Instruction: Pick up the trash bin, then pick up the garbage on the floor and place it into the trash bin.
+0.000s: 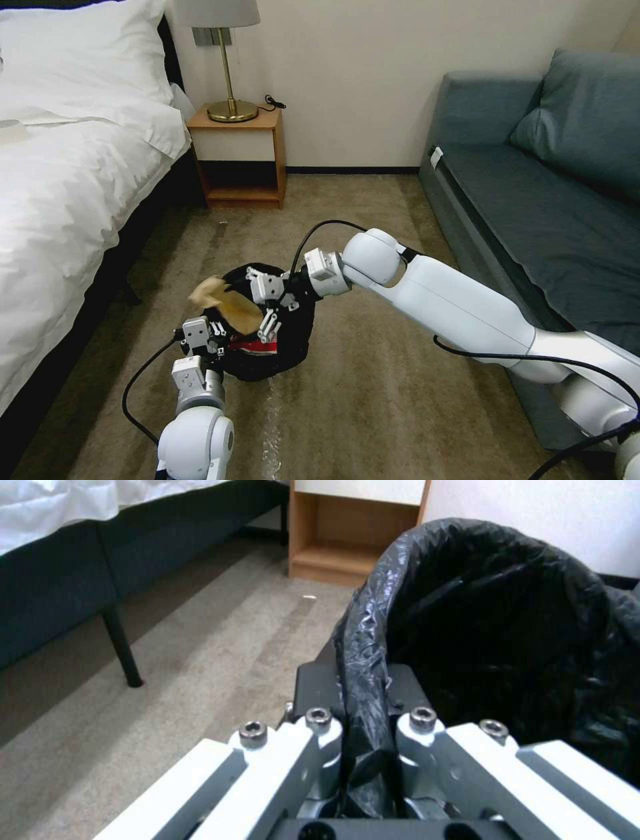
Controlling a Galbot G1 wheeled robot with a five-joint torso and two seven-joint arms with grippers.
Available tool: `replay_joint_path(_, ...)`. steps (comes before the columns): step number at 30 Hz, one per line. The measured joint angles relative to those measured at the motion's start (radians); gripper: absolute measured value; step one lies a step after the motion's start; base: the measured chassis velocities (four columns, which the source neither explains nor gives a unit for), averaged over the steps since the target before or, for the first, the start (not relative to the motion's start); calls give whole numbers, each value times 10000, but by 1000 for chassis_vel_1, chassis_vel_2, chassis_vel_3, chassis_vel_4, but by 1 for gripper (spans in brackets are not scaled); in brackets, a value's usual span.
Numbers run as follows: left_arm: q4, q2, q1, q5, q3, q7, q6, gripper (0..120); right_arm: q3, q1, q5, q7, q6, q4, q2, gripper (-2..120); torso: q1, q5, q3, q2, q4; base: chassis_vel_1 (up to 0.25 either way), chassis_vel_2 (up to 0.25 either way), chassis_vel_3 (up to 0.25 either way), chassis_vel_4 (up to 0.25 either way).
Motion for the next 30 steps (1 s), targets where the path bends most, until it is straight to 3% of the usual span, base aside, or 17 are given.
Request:
replay_joint_path(9,40,0,-18,-82,-58,-22,11,4,863,7,682,-180,-68,-225,334,100,0,1,-1,1,2,0,0,0,0)
replay_joint_path(15,368,0,-144,-94,-147,-6,-115,4,2187,-242,1548,759,-359,19,-130,100,0,1,-1,0,1,0,0,0,0)
replay_joint_path(18,482,0,-211,-118,-172,110,-220,4,2841,-798,2097,2176,-465,237,-511,100,0,2,-1,0,-1,0,0,0,0)
replay_joint_path(19,482,0,-211,-118,-172,110,-220,4,2841,-798,2097,2176,-465,237,-511,100,0,2,-1,0,-1,0,0,0,0)
replay_joint_path(22,581,1,-348,-254,-248,261,-336,4,3752,-2219,2901,5339,-441,388,-635,100,0,4,-1,0,0,0,0,0,0)
replay_joint_path(23,581,1,-348,-254,-248,261,-336,4,3752,-2219,2901,5339,-441,388,-635,100,0,4,-1,0,0,0,0,0,0)
replay_joint_path(24,623,22,-401,-309,-274,353,-409,4,4006,-2691,3148,6367,-398,395,-585,100,-1,4,-1,0,-1,0,0,0,0)
replay_joint_path(25,623,22,-401,-309,-274,353,-409,4,4006,-2691,3148,6367,-398,395,-585,100,-1,4,-1,0,-1,0,0,0,0)
replay_joint_path(28,921,211,-704,-527,-351,705,-660,4,4541,-3883,3792,9304,-30,293,-472,100,-1,0,-2,0,-1,0,0,0,0)
replay_joint_path(30,1023,279,-810,-620,-363,769,-698,4,4627,-4125,3809,9868,171,188,-456,100,0,0,0,0,0,0,0,0,0)
